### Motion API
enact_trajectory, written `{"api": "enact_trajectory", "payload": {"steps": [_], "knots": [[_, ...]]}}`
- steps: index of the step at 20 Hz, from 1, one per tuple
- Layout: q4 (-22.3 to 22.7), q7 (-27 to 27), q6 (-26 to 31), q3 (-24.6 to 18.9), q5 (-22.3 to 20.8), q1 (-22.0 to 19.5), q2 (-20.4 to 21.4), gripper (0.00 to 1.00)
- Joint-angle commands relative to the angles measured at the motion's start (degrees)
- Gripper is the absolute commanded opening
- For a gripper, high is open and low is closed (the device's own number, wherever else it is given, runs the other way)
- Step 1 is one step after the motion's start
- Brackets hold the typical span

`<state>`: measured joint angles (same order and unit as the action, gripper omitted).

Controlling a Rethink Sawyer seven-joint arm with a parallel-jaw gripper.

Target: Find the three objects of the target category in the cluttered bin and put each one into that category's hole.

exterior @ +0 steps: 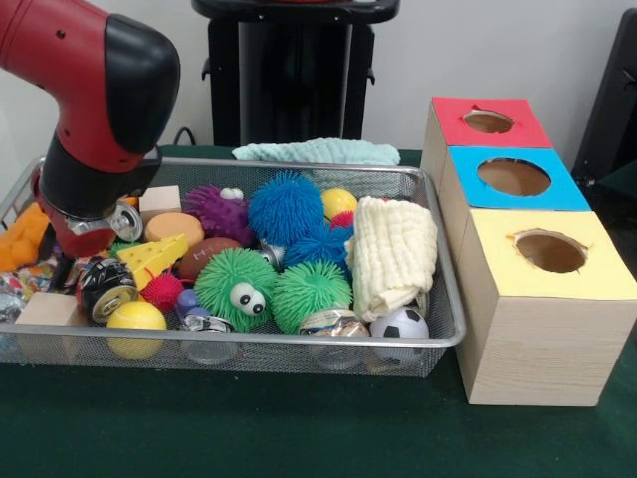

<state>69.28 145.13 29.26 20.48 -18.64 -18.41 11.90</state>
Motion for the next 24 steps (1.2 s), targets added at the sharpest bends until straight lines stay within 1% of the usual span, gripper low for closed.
{"api": "enact_trajectory", "payload": {"steps": [1, 4, 8, 9, 12, 14, 18, 22, 24], "knots": [[5.9, 2.5, -1.6, -6.6, 1.9, 0.0, -0.1, 1.0], [4.7, 5.1, -2.5, -4.3, 1.6, 1.7, -0.9, 1.0], [4.1, 4.9, -1.2, -4.5, 2.0, 1.7, -1.0, 1.0], [4.0, 4.6, -1.2, -4.6, 2.0, 1.6, -1.1, 1.0], [1.5, 1.7, 0.7, -4.5, 1.0, 0.9, -1.6, 1.0], [0.5, 1.3, 0.4, -4.7, 1.0, 0.2, -2.1, 1.0], [-0.2, 0.5, 0.2, -5.6, 1.0, -0.6, -2.9, 1.0], [-2.8, -1.7, 3.5, -3.7, -0.9, 0.6, -4.2, 1.0], [-4.4, -1.9, 3.7, -2.2, -1.8, 1.2, -4.7, 1.0]]}}
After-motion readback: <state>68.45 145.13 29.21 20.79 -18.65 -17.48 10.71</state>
